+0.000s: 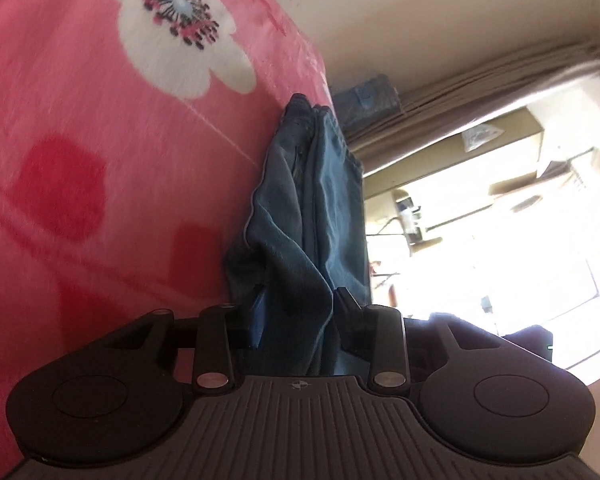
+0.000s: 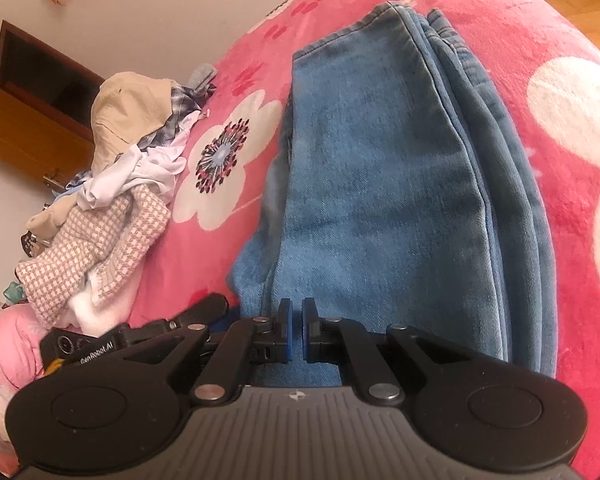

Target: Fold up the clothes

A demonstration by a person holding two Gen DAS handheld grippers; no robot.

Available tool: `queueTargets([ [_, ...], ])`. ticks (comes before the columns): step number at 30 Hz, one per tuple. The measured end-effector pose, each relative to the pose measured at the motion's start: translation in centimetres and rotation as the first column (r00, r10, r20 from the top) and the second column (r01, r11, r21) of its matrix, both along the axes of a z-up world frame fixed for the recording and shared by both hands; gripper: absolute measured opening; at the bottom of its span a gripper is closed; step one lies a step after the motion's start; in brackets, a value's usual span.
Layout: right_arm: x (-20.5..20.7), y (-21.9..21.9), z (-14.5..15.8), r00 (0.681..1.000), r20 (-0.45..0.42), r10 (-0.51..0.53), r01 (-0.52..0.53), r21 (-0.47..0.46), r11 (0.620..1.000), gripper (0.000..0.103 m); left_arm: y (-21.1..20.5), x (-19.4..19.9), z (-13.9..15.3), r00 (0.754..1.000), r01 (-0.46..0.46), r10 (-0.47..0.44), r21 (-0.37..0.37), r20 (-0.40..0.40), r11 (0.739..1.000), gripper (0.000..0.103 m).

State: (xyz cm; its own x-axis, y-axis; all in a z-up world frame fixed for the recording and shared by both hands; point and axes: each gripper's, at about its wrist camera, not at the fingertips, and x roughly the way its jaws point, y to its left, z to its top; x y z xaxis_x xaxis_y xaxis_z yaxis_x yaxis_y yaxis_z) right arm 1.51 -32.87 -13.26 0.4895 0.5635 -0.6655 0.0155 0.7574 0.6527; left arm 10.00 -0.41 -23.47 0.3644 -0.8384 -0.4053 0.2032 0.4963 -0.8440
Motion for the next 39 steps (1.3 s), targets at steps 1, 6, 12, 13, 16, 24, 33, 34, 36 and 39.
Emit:
queueTargets([
  [1, 0.0, 0.0, -0.1, 1.000, -0.003, -0.002, 0.002, 0.000, 1.000, 0.005, -0.3, 0.2, -0.1, 1.000, 0.010, -0.010, 0.019, -0.001, 1.000, 0.035],
  [6, -0.3, 0.0, -0.1, 1.000, -0.004, -0.009, 0.009, 0.001, 1.000, 0.005, -1.2, 0.8, 0.3, 1.000, 0.015, -0.013, 0.045, -0.028, 0.999, 0.035],
  [12, -0.6, -0.2, 0.0, 1.000, -0.002, -0.017, 0.017, 0.002, 1.000, 0.005, -0.2, 0.7, 1.4, 1.000, -0.013, 0.014, 0.032, -0.027, 0.999, 0.035],
  [13, -0.7, -0.2, 0.0, 1.000, -0.002, -0.018, 0.018, 0.002, 1.000, 0.005, 0.0, 0.3, 1.6, 1.000, -0.018, 0.019, 0.036, -0.022, 0.999, 0.035],
  [16, -0.8, -0.3, 0.0, 1.000, -0.002, -0.022, 0.022, 0.002, 1.000, 0.005, 0.2, 0.2, 1.9, 1.000, -0.021, 0.022, 0.045, -0.016, 0.999, 0.035],
  [24, -0.8, -0.1, -0.4, 1.000, -0.006, -0.025, 0.025, 0.014, 1.000, 0.005, -1.7, 0.9, 0.5, 0.998, 0.010, -0.007, 0.058, -0.059, 0.998, 0.035],
  [33, -0.9, -0.1, -0.4, 1.000, -0.008, -0.025, 0.025, 0.020, 0.999, 0.005, -0.8, 2.1, -1.6, 0.981, -0.006, -0.022, -0.141, -0.191, 0.990, 0.007],
  [34, -0.9, 0.0, -0.4, 1.000, -0.010, -0.026, 0.026, 0.022, 0.999, 0.005, -0.6, 2.3, -2.1, 0.978, -0.003, -0.034, -0.175, -0.207, 0.984, 0.007],
  [36, -0.9, 0.0, -0.5, 1.000, -0.014, -0.026, 0.026, 0.023, 0.999, 0.005, -0.2, 2.5, -3.4, 0.965, -0.020, -0.034, -0.204, -0.261, 0.979, 0.007],
  [39, -0.9, 0.2, -0.7, 0.999, -0.021, -0.024, 0.025, 0.017, 1.000, 0.005, 0.9, 1.9, -3.0, 0.971, -0.047, -0.004, -0.208, -0.240, 0.977, 0.018],
])
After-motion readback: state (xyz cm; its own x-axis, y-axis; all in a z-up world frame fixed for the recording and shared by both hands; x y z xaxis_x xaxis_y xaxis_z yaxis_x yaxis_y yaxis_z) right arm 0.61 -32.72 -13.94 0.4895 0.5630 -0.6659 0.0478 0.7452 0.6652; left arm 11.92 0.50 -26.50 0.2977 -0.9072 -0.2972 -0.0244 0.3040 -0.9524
